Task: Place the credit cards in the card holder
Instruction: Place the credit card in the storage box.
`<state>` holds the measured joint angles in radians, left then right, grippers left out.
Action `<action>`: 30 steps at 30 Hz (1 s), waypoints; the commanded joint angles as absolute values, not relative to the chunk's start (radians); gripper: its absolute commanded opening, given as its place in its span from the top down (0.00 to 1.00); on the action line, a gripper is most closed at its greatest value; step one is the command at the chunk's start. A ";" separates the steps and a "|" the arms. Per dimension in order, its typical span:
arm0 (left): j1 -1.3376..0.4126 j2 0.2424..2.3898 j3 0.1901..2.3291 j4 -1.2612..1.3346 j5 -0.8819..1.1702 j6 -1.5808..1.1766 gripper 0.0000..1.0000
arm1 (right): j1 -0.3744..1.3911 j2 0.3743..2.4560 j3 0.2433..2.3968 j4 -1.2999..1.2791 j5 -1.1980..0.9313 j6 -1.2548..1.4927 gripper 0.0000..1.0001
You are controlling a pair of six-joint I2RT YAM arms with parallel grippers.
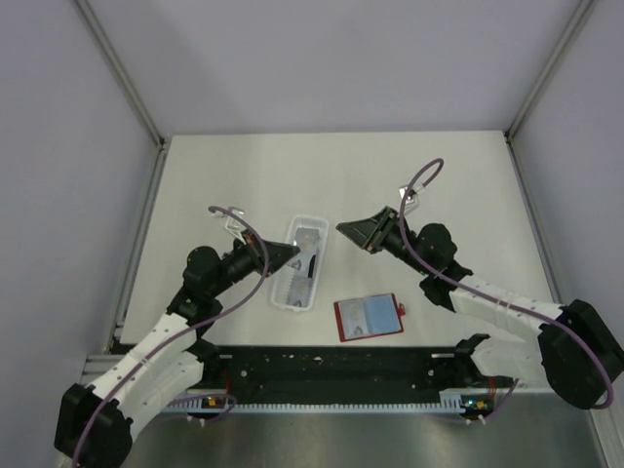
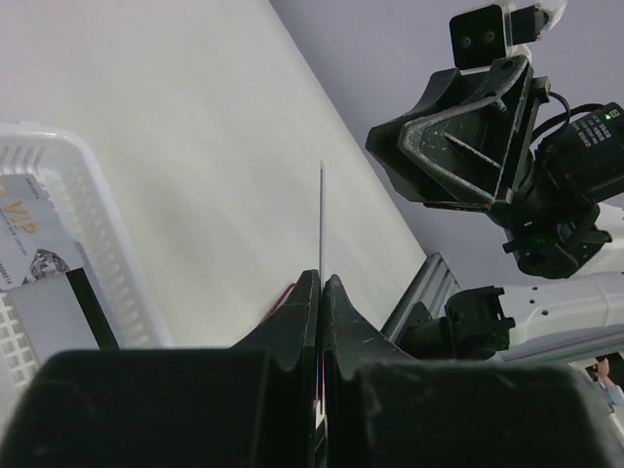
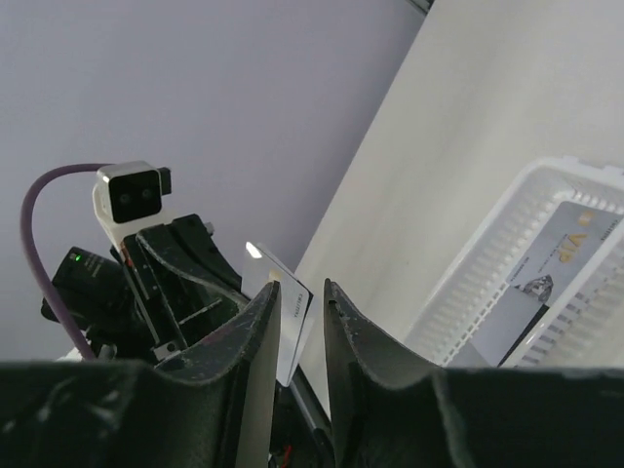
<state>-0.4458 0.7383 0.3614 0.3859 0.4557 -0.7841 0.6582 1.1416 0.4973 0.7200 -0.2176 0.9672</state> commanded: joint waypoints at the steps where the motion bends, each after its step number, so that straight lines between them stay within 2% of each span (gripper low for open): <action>1: -0.443 0.738 0.338 0.534 0.468 -0.862 1.00 | 0.690 1.180 0.552 0.795 -0.271 0.988 0.76; 3: -0.443 0.732 0.325 0.558 0.453 -0.893 1.00 | 0.704 1.190 0.560 0.799 -0.273 0.979 0.75; 7: -0.445 0.689 0.264 0.603 0.342 -1.020 1.00 | 0.727 1.198 0.572 0.795 -0.265 0.957 0.63; 10: -0.445 0.638 0.183 0.678 0.249 -1.171 1.00 | 0.738 1.187 0.577 0.782 -0.255 0.943 0.60; 16: -0.445 0.543 0.169 0.588 0.160 -1.389 1.00 | 0.752 1.164 0.603 0.729 -0.241 0.934 0.60; 20: -0.443 0.525 0.161 0.574 0.170 -1.560 1.00 | 0.775 1.160 0.652 0.663 -0.230 0.933 0.67; 23: -0.443 0.511 0.153 0.558 0.178 -1.640 1.00 | 0.799 1.151 0.683 0.615 -0.209 0.923 0.68; 27: -0.445 0.506 0.156 0.551 0.204 -1.701 1.00 | 0.813 1.140 0.698 0.614 -0.195 0.957 0.65; 30: -0.443 0.494 0.215 0.447 0.222 -1.707 1.00 | 0.833 1.117 0.736 0.528 -0.146 0.962 0.62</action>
<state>-0.4458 0.5182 0.1574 0.5201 0.1940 -1.6337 0.8043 1.1625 0.6571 0.5949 -0.2089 0.9524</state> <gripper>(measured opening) 0.026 0.369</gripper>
